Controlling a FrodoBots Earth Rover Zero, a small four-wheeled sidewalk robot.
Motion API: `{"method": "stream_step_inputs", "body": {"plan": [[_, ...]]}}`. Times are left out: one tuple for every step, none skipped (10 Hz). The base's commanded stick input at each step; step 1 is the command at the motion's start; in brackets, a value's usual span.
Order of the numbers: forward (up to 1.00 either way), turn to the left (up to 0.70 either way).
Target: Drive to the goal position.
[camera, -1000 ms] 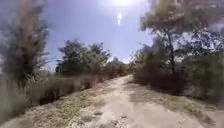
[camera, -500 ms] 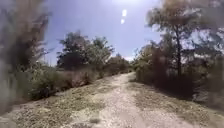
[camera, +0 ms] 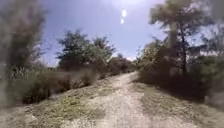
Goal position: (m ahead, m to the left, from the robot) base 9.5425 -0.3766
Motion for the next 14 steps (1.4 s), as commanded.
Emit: {"method": "stream_step_inputs", "body": {"plan": [[0.7, 0.0], [0.7, 0.0], [0.7, 0.0], [0.7, 0.0], [0.7, 0.0], [0.7, 0.0], [0.7, 0.0], [0.7, 0.0], [0.7, 0.0], [0.7, 0.0], [0.7, 0.0], [0.7, -0.01], [0.7, -0.14], [0.7, -0.35]]}}
